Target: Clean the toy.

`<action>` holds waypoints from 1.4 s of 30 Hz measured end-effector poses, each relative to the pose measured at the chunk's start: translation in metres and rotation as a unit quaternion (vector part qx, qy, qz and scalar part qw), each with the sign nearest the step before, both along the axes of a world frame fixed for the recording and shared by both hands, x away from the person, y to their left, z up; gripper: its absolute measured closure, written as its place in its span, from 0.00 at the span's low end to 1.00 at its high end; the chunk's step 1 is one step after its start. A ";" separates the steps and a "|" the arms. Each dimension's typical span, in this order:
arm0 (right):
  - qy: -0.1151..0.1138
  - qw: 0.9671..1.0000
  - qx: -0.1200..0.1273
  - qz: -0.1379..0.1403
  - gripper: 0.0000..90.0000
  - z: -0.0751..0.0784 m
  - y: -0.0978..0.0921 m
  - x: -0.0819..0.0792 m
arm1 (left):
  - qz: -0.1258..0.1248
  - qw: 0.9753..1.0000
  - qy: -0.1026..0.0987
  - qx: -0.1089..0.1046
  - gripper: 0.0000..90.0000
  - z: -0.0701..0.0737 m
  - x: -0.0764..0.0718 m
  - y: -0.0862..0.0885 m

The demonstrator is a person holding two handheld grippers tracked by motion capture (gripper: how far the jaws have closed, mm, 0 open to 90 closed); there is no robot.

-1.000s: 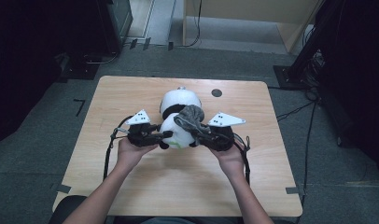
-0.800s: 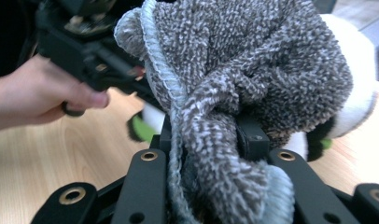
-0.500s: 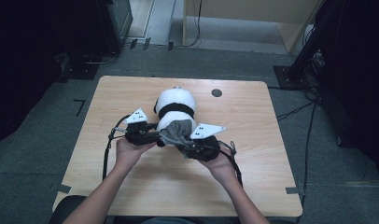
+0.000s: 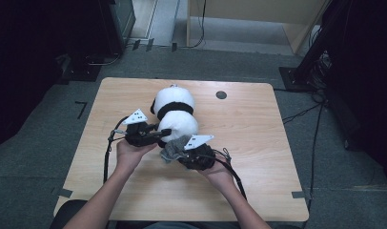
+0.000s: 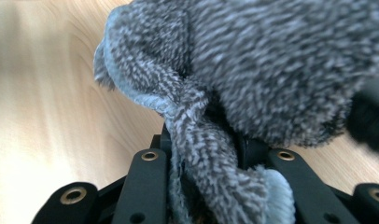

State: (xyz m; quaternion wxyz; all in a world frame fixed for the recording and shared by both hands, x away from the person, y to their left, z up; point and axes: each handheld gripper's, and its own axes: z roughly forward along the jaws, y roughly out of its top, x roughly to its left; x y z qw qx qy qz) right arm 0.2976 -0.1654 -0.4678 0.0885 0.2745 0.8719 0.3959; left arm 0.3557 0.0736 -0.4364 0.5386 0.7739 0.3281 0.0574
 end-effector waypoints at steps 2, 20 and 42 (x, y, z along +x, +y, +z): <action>-0.012 1.000 0.002 -0.010 0.79 -0.003 -0.003 0.001 | 0.001 1.000 -0.001 -0.007 0.68 0.001 0.000 0.002; 0.016 0.994 0.006 -0.112 0.78 -0.010 -0.052 0.031 | -0.024 0.999 -0.001 -0.034 0.68 0.005 -0.002 0.008; -0.046 0.972 0.131 -0.191 0.79 0.073 -0.102 0.018 | -0.039 0.999 0.007 -0.001 0.67 -0.004 -0.002 -0.004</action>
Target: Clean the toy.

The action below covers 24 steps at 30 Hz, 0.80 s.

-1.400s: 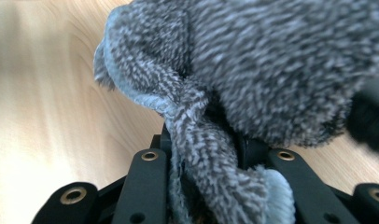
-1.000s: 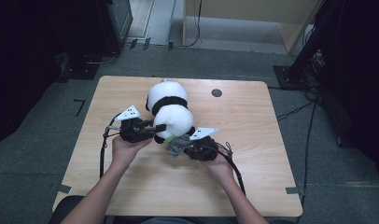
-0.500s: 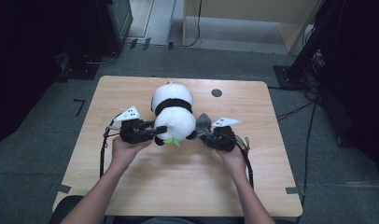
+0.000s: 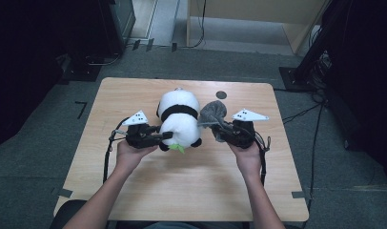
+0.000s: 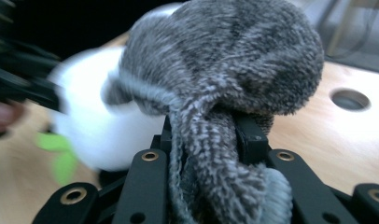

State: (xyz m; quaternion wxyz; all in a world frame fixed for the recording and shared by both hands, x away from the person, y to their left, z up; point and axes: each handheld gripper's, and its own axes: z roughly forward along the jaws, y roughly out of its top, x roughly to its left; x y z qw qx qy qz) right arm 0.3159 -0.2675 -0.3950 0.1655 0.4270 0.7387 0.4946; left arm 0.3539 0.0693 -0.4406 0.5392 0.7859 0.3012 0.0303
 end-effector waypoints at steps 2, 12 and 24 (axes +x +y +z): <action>-0.008 1.000 0.002 0.014 0.79 0.006 0.007 -0.004 | -0.002 1.000 0.001 0.001 0.67 -0.001 0.000 -0.003; -0.007 0.995 -0.028 0.094 0.79 0.003 0.060 -0.017 | 0.008 1.000 -0.008 -0.005 0.67 0.000 -0.004 -0.004; 0.029 0.981 -0.069 0.179 0.79 -0.029 0.100 -0.024 | 0.032 0.999 0.001 -0.018 0.68 0.002 0.001 0.005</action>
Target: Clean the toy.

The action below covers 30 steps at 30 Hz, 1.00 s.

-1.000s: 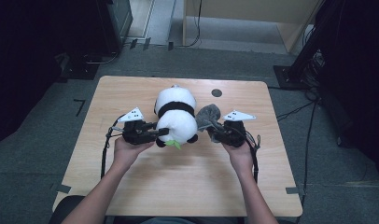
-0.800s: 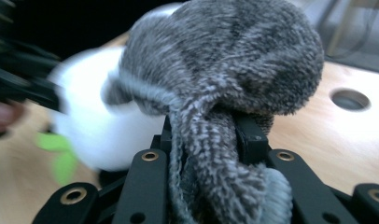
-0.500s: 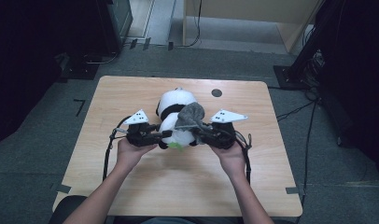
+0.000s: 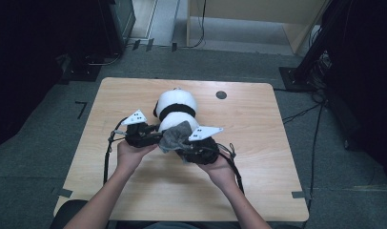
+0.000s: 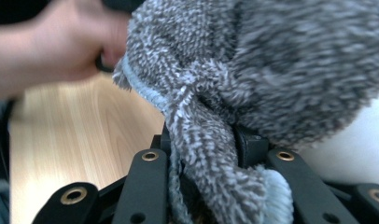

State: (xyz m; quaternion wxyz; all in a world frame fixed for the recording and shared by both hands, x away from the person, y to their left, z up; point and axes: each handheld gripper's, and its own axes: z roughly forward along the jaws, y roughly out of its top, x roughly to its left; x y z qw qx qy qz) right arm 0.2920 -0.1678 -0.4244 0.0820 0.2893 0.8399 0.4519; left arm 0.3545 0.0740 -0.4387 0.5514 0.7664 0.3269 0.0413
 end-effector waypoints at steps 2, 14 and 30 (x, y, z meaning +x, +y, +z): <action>0.000 1.000 -0.013 0.007 0.79 -0.008 0.004 0.000 | 0.003 1.000 -0.003 0.003 0.68 0.001 0.000 0.002; 0.020 0.999 -0.048 -0.005 0.79 -0.037 -0.004 0.013 | 0.008 1.000 0.004 -0.021 0.68 0.005 0.004 0.012; 0.049 0.995 -0.051 -0.072 0.79 -0.051 -0.036 0.038 | -0.015 0.999 -0.010 -0.038 0.67 0.013 0.000 0.021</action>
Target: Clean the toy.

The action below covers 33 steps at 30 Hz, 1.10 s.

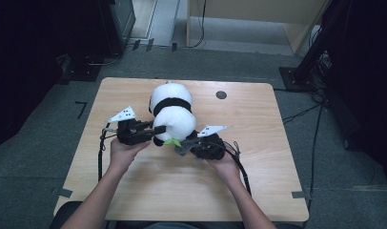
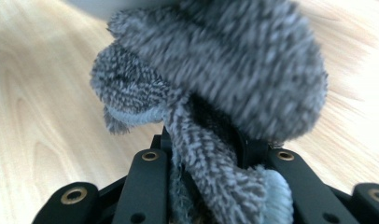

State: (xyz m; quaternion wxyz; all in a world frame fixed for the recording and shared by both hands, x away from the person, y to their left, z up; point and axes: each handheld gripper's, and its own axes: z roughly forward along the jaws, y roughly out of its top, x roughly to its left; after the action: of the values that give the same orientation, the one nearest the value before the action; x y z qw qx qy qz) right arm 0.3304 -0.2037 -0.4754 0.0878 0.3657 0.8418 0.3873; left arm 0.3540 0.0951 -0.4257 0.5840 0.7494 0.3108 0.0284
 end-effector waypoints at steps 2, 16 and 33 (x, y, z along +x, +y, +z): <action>-0.001 1.000 0.003 -0.011 0.79 0.002 -0.007 0.003 | 0.000 1.000 0.000 0.001 0.67 0.000 -0.001 0.001; 0.005 0.996 0.035 -0.084 0.79 0.012 -0.052 0.019 | 0.022 0.999 -0.009 0.035 0.67 -0.006 0.001 0.008; 0.004 0.989 0.049 -0.139 0.78 0.016 -0.094 0.025 | 0.081 0.996 -0.016 0.041 0.67 -0.015 0.034 0.041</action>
State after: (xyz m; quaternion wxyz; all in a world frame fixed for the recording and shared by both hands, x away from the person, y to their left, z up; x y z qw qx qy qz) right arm 0.3555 -0.2974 -0.4592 0.1188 0.4843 0.7632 0.4108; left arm 0.3880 0.1357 -0.4409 0.5537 0.7442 0.3599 0.1007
